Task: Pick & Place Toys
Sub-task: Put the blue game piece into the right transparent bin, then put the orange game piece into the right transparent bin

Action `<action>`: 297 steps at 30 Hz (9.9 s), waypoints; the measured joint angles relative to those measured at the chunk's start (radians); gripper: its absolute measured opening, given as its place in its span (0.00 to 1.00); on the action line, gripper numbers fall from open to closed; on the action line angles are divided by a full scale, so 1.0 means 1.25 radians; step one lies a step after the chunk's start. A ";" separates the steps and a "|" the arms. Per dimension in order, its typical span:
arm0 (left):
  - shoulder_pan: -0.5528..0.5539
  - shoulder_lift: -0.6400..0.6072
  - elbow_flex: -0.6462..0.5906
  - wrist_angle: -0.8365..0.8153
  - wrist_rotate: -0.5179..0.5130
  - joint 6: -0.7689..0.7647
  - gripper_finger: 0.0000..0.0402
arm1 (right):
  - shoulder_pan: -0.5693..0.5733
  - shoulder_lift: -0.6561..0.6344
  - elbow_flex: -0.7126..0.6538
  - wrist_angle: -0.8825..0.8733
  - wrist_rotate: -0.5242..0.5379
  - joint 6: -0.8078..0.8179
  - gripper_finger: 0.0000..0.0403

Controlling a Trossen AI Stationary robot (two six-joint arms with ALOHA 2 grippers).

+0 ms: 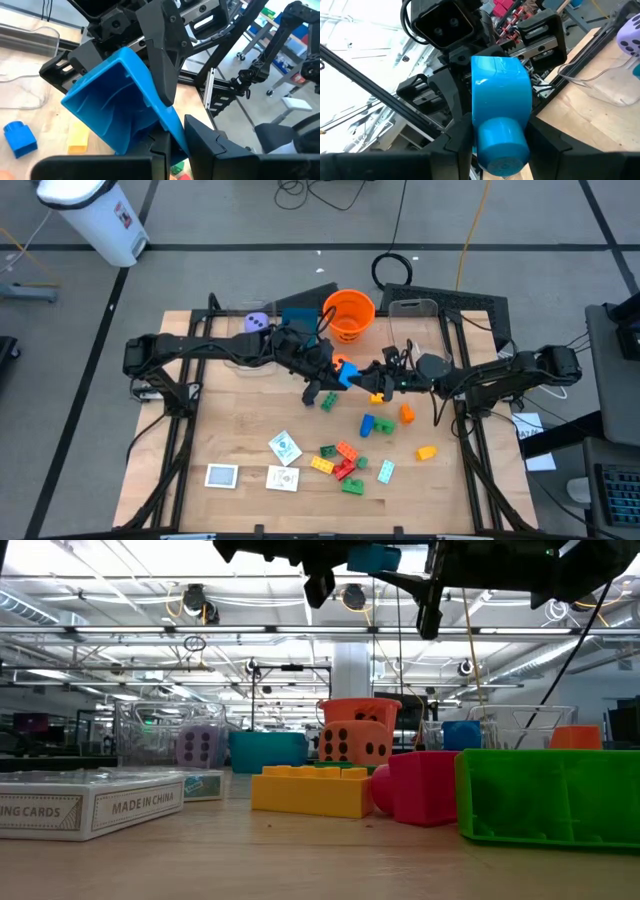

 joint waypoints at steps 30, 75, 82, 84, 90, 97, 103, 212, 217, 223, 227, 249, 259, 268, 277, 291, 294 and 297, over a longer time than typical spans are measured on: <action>0.091 -0.089 0.000 -0.006 0.066 -0.088 0.57 | -0.011 -0.044 0.002 -0.038 -0.023 -0.025 0.33; -0.238 -0.181 0.000 0.022 -0.771 1.043 0.46 | -0.062 -0.128 0.001 -0.043 -0.022 -0.087 0.35; -0.264 -0.180 0.000 0.018 -0.878 1.250 0.44 | -0.097 -0.166 0.001 -0.043 -0.045 -0.070 0.35; -0.265 -0.180 0.000 0.019 -0.890 1.280 0.42 | -0.107 -0.178 0.001 -0.042 -0.056 -0.063 0.35; -0.268 -0.180 0.000 0.019 -0.923 1.379 0.40 | -0.137 -0.209 0.001 -0.044 -0.083 -0.049 0.35; -0.269 -0.180 0.000 0.019 -0.924 1.479 0.40 | -0.160 -0.219 0.001 -0.049 -0.084 -0.038 0.35; -0.258 -0.180 0.000 0.018 -0.924 1.507 0.40 | -0.178 -0.218 0.001 -0.050 -0.075 -0.038 0.35; 0.150 -0.180 0.001 -0.210 -0.057 0.066 0.40 | -0.754 0.564 0.755 -1.522 0.031 -0.592 0.35; 0.150 -0.180 0.001 -0.209 -0.057 0.056 0.40 | -0.754 0.564 0.755 -1.519 0.061 -0.592 0.39; 0.150 -0.180 0.001 -0.209 -0.057 0.056 0.40 | -0.754 0.564 0.754 -1.519 0.068 -0.604 0.45; 0.150 -0.180 0.001 -0.209 -0.057 0.055 0.40 | -0.754 0.564 0.754 -1.519 0.067 -0.605 0.45; 0.163 -0.180 0.001 -0.115 -0.058 0.037 0.40 | -0.734 0.356 0.754 -1.462 -0.038 -0.560 0.43; 0.162 -0.180 0.001 -0.090 -0.059 0.048 0.40 | -0.608 0.187 0.754 -1.270 -0.042 -0.560 0.42; 0.161 -0.180 0.001 -0.089 -0.059 0.048 0.40 | -0.490 0.142 0.754 -1.226 -0.040 -0.514 0.41; 0.161 -0.180 0.001 -0.089 -0.059 0.048 0.40 | -0.365 0.142 0.754 -1.169 -0.039 -0.475 0.41; 0.161 -0.180 0.001 -0.088 -0.058 0.048 0.40 | -0.119 0.142 0.754 -1.083 0.132 -0.502 0.41; 0.161 -0.180 0.001 -0.089 -0.058 0.048 0.40 | -0.084 0.137 0.754 -1.051 0.130 -0.508 0.41; 0.161 -0.180 0.001 -0.088 -0.058 0.048 0.40 | -0.057 0.136 0.754 -1.035 0.130 -0.509 0.41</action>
